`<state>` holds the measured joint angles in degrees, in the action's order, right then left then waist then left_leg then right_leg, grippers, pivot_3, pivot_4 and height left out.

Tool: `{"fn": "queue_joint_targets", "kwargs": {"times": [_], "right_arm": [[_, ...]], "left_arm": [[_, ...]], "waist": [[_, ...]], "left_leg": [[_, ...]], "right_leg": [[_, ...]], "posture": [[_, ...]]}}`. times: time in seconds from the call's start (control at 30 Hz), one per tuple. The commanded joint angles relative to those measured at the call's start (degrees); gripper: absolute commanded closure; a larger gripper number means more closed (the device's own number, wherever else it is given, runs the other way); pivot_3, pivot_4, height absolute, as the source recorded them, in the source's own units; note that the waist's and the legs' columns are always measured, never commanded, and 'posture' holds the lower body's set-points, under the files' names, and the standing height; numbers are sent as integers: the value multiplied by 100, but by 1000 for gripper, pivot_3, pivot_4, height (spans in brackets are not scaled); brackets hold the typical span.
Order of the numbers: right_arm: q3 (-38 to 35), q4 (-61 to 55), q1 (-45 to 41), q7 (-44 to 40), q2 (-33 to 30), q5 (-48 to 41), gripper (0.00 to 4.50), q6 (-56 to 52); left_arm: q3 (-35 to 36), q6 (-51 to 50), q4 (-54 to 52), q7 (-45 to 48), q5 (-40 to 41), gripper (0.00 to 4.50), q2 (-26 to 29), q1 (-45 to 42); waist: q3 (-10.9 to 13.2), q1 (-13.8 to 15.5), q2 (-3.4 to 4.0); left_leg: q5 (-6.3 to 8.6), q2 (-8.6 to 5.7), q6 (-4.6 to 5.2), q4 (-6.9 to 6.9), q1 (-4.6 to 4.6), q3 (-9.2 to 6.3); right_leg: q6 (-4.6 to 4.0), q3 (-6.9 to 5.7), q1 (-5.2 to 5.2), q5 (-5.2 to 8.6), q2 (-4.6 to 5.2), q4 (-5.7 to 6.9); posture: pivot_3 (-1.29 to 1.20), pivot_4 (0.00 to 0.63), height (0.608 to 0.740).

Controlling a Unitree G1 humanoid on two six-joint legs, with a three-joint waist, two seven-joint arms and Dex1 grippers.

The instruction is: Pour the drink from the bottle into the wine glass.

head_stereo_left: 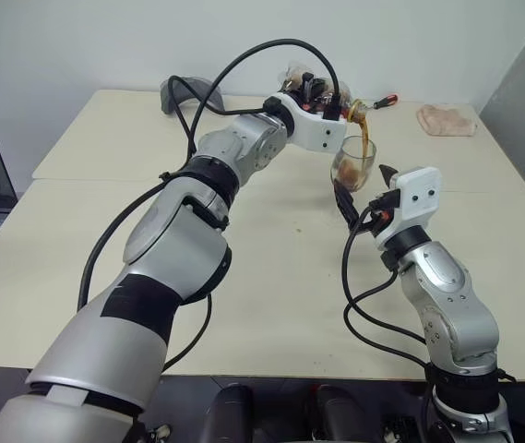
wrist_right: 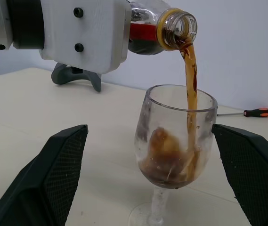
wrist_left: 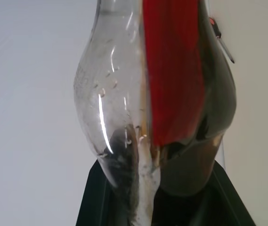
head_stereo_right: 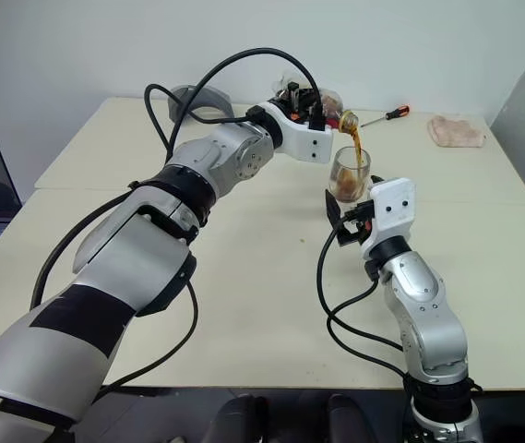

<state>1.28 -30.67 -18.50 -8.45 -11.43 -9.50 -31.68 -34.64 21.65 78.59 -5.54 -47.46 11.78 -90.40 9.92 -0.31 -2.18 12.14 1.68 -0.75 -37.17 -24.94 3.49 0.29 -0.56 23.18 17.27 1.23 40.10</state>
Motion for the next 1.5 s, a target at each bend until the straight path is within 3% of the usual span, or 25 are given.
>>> {"fn": "queue_joint_targets", "kwargs": {"times": [0.03, 1.5], "right_arm": [[-32, -154, 13, -11, 5, 22, 0, 143], [-59, -69, -61, -45, 21, -3, 0, 138]], "left_arm": [[-4, -31, -95, -94, -2, 3744, 87, -234], [-126, 72, -119, -138, -138, 3744, 183, -275]], "waist": [[0, 0, 0], [0, 0, 0]], "left_leg": [[0, 0, 0, 0, 0, 0], [-1, 0, -1, -3, 0, 0]], "right_leg": [[0, 0, 0, 0, 0, 0], [0, 0, 0, 0, 0, 3]], "posture": [[0, 150, 740], [0, 150, 740]]}}
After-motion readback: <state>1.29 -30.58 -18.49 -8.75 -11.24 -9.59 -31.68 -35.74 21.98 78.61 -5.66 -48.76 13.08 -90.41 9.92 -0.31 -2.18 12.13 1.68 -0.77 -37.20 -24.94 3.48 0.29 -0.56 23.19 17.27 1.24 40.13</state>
